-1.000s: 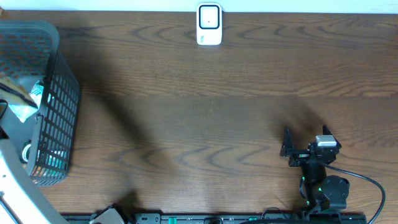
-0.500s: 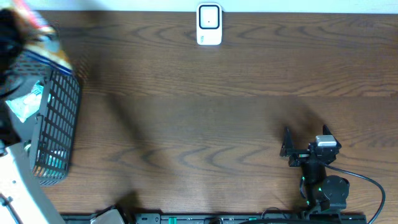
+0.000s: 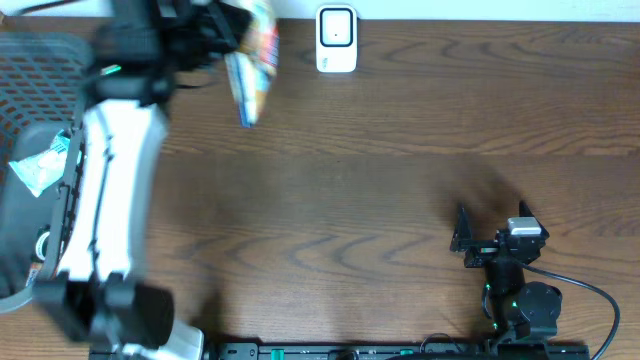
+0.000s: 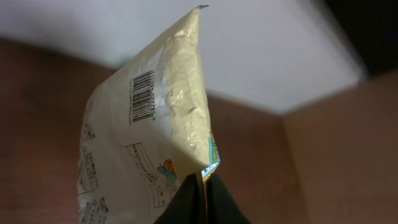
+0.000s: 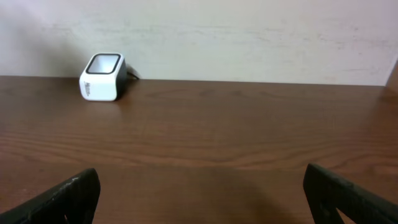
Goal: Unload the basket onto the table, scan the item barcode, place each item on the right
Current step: 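Lift the packet out and carry it toward the white scanner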
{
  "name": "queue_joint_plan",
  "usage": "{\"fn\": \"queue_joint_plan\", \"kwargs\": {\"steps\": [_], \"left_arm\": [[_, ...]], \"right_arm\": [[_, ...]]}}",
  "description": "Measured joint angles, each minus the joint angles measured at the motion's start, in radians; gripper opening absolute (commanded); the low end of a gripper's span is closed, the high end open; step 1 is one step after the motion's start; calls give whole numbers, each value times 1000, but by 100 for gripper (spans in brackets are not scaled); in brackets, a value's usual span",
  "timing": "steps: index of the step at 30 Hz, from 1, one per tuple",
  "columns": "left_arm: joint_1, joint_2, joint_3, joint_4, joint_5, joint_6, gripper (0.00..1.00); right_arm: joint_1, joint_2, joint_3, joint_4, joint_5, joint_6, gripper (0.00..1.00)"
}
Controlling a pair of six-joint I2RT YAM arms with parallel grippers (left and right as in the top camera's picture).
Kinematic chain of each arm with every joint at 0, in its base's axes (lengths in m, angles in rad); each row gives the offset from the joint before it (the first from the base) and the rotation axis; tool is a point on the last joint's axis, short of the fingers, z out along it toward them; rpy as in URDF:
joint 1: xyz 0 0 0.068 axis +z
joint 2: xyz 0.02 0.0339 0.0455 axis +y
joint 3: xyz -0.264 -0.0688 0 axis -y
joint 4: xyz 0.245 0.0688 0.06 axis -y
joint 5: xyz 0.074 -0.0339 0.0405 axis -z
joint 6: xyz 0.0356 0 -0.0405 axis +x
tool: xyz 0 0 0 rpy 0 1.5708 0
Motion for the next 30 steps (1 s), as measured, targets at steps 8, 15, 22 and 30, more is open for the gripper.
{"fn": "queue_joint_plan", "kwargs": {"steps": [8, 15, 22, 30], "left_arm": [[-207, 328, 0, 43, 4, 5, 7], [-332, 490, -3, 88, 16, -45, 8], [-392, 473, -7, 111, 42, -45, 26], [-323, 325, -7, 119, 45, -10, 54]], "right_arm": [[0, 0, 0, 0, 0, 0, 99], [0, 0, 0, 0, 0, 0, 99], [0, 0, 0, 0, 0, 0, 99], [0, 0, 0, 0, 0, 0, 99]]}}
